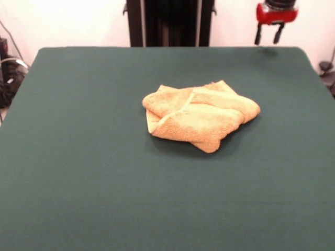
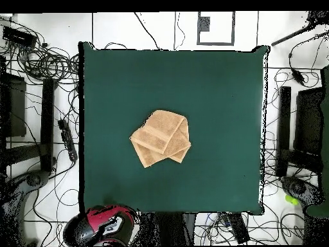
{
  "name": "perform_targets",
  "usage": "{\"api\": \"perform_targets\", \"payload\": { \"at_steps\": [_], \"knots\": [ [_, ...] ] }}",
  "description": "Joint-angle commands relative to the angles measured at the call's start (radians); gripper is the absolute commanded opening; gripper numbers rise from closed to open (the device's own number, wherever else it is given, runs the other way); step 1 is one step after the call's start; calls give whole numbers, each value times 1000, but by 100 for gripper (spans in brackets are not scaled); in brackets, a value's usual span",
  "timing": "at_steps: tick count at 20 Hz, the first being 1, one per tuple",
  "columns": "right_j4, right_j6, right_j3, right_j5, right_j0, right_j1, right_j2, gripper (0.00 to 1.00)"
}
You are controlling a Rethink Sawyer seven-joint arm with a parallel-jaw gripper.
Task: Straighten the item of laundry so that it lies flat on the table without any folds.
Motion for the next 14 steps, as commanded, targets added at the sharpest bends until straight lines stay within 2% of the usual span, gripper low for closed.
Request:
{"api": "perform_targets", "payload": {
  "at_steps": [1,5,6,8,14],
  "knots": [
    [18,110,79,157,-225,-14,195,100],
    [26,92,50,201,-251,-17,197,100],
    [32,77,4,226,-253,13,193,100],
    [38,78,-25,239,-256,28,191,100],
    [31,106,4,213,-261,22,204,100]
  ]
}}
